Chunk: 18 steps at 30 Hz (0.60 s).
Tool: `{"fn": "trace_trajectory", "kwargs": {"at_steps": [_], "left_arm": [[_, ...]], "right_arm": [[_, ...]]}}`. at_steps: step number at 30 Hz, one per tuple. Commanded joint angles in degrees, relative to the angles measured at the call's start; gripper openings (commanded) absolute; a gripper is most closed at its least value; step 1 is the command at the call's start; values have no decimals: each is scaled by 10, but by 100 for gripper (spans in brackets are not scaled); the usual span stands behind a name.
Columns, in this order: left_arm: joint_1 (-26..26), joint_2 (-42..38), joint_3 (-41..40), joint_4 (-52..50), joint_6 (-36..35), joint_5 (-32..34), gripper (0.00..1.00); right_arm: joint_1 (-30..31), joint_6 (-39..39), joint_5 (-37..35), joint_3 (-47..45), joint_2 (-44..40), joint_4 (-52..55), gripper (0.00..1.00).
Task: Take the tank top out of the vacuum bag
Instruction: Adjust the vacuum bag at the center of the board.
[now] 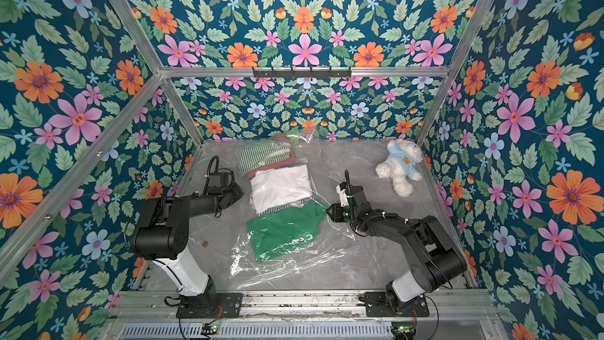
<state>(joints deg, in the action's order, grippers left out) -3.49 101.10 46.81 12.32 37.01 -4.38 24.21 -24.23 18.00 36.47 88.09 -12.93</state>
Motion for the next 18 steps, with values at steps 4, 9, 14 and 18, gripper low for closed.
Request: {"fn": "trace_trajectory", "kwargs": {"at_steps": [4, 9, 14, 18], "left_arm": [[-14, -35, -39, -14, 16, 7, 0], [-40, -81, -89, -10, 36, 24, 0], [-91, -132, -138, -12, 73, 55, 0], [-136, -174, -176, -12, 112, 91, 0]], "right_arm": [[-23, 10, -74, 57, 29, 47, 0], [-82, 26, -70, 133, 95, 60, 0], [-90, 82, -80, 278, 195, 119, 0], [-94, 101, -89, 392, 268, 162, 3]]}}
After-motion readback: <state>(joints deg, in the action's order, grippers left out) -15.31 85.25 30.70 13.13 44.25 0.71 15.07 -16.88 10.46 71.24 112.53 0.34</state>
